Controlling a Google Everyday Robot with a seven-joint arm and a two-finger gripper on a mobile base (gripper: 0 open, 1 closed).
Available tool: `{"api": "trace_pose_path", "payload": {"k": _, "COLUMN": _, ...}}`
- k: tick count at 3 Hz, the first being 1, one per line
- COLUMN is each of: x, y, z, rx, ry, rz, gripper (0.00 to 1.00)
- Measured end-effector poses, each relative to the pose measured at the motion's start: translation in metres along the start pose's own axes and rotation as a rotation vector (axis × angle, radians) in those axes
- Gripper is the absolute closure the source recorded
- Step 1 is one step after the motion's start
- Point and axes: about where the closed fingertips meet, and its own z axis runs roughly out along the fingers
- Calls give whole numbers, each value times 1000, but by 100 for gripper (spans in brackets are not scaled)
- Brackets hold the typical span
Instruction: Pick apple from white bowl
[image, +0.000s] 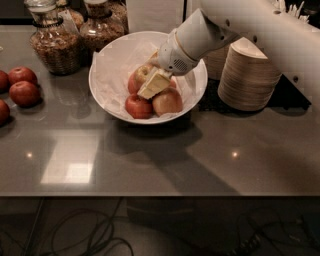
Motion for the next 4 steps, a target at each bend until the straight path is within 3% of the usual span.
{"api": "trace_pose_path", "payload": {"k": 3, "x": -41, "y": -1, "z": -93, "rx": 46, "ry": -279, "rz": -47, "gripper": 100}}
{"api": "trace_pose_path", "payload": {"k": 4, "x": -43, "y": 0, "z": -94, "rx": 46, "ry": -285, "rz": -47, "gripper": 100}}
